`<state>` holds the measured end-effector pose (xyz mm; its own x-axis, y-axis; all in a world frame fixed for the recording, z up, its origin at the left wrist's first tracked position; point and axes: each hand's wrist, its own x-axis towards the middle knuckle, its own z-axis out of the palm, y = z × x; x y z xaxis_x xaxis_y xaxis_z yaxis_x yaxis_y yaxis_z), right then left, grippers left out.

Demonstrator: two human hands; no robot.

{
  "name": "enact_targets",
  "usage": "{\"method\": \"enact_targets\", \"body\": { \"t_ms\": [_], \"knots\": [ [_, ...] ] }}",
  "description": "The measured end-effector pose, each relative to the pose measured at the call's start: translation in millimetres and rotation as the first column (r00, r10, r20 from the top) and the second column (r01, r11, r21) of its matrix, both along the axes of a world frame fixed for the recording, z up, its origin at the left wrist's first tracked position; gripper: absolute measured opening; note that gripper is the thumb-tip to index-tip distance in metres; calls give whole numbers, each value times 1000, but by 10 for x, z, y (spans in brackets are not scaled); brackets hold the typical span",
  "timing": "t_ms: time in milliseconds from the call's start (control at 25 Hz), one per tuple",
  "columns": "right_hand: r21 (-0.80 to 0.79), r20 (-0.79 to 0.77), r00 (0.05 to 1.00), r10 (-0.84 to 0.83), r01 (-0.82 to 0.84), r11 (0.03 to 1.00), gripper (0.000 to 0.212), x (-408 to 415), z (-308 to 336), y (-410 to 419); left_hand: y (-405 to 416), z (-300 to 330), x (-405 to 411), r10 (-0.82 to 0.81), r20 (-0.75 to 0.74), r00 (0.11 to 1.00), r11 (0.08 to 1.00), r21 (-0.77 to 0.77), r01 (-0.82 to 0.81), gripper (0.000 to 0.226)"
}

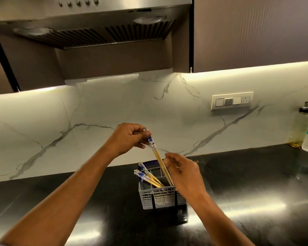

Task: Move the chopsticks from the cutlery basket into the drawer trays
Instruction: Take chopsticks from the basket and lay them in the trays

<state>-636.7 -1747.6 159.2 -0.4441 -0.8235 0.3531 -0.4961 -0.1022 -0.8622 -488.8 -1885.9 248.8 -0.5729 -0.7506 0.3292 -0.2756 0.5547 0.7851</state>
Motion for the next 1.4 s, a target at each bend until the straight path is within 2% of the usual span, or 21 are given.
{"method": "enact_targets", "body": {
  "t_ms": [120,320,400,560,800,1040,1200,1280,1400],
  "knots": [
    [-30,-55,998,-4,3,1000,27,-56,156,-57,168,251,-124,-64,19,998,996,-53,65,17],
    [-29,2,997,81,-81,996,18,-150,131,-12,288,345,-239,-75,54,996,993,-83,79,16],
    [-15,2,994,113,-113,993,12,-169,92,8,319,328,-252,-86,59,995,994,-68,90,17],
    [14,25,991,131,-132,991,13,-154,11,37,361,253,-252,-94,86,992,995,-36,97,20],
    [86,143,969,200,-214,973,11,-82,-257,189,418,-36,-165,-121,130,984,991,76,111,19],
    [194,272,934,233,-290,937,11,55,-1022,488,584,-856,-67,-188,151,971,938,321,131,21],
    [348,422,886,193,-355,868,13,248,-1755,849,806,-1757,90,-224,133,965,826,552,115,25],
    [400,466,871,154,-363,842,15,395,-2139,1057,947,-2229,195,-188,87,978,757,647,88,25],
    [474,568,821,59,-384,793,16,680,-2653,1394,1149,-2821,389,9,29,1000,642,766,-28,22]
  ]
}}
